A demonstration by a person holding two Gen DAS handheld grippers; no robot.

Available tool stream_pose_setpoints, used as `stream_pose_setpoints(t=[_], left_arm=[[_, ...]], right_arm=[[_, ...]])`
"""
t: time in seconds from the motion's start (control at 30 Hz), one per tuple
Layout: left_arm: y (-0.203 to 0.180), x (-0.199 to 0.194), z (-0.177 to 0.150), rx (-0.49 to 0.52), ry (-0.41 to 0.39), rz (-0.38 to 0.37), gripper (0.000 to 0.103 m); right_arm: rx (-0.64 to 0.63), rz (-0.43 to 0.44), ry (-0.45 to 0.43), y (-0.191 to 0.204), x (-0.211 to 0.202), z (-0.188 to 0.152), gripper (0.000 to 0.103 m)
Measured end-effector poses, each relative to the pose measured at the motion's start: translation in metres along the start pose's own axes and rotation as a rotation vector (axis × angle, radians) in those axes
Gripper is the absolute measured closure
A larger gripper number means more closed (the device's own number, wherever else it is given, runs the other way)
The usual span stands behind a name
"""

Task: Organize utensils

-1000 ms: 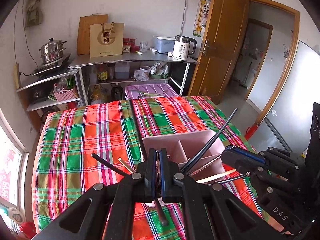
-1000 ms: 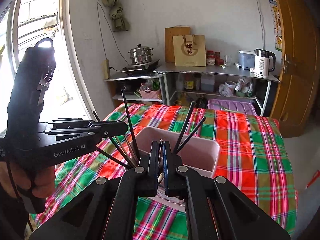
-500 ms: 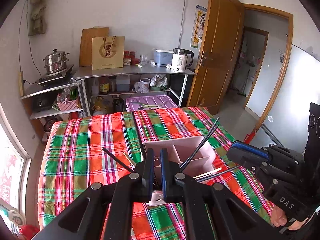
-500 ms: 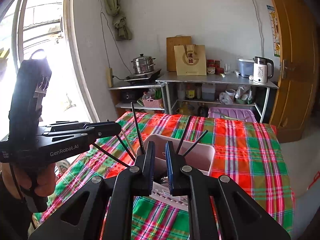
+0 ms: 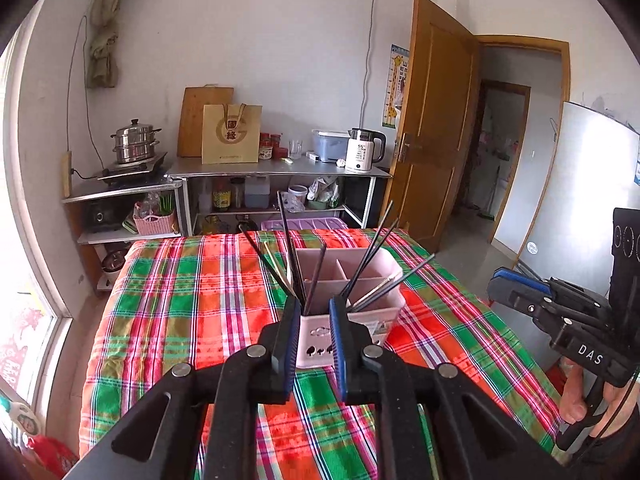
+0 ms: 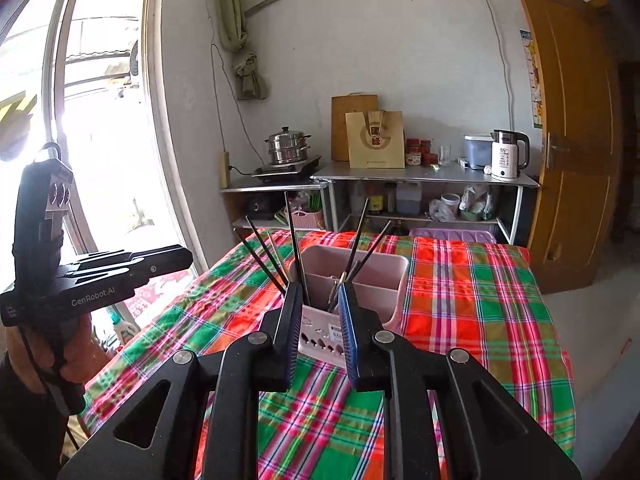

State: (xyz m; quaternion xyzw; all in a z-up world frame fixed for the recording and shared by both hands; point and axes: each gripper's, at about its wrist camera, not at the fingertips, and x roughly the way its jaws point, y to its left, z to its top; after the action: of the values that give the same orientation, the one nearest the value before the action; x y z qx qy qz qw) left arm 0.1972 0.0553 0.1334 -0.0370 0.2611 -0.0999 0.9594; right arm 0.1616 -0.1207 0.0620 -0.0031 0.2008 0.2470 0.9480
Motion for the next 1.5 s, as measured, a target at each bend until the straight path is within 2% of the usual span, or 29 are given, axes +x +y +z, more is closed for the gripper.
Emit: stream_pose_setpoints(t=[0.3, 0.57, 0.67, 0.73, 1.07, 1.5], left_arm=[[-0.027, -0.029, -0.065, 0.007, -0.024, 0.015, 0.087], [-0.038, -0.047, -0.104, -0.018, -0.047, 0.056, 0.087], [-0.042, -0.052, -0.114, -0.021, -0.057, 0.078, 0.087], [-0.046, -0.055, -0.120, -0.019, -0.056, 0.073, 0.087], [-0.057, -0.056, -0.146, -0.013, -0.029, 0.055, 0.087], [-0.062, -0.051, -0.151, -0.001, -0.023, 0.065, 0.087]], right_arm=[[-0.025, -0.021, 0.008, 0.021, -0.028, -0.050, 0.082], [-0.028, -0.031, 0.011, 0.036, -0.048, -0.087, 0.082], [-0.019, -0.036, 0.029, 0.037, -0.051, -0.100, 0.075], [-0.007, -0.031, 0.039, 0.038, -0.052, -0.107, 0.064], [-0.015, -0.068, 0.029, 0.039, -0.061, -0.123, 0.064], [-0.010, -0.073, 0.033, 0.039, -0.061, -0.125, 0.064]])
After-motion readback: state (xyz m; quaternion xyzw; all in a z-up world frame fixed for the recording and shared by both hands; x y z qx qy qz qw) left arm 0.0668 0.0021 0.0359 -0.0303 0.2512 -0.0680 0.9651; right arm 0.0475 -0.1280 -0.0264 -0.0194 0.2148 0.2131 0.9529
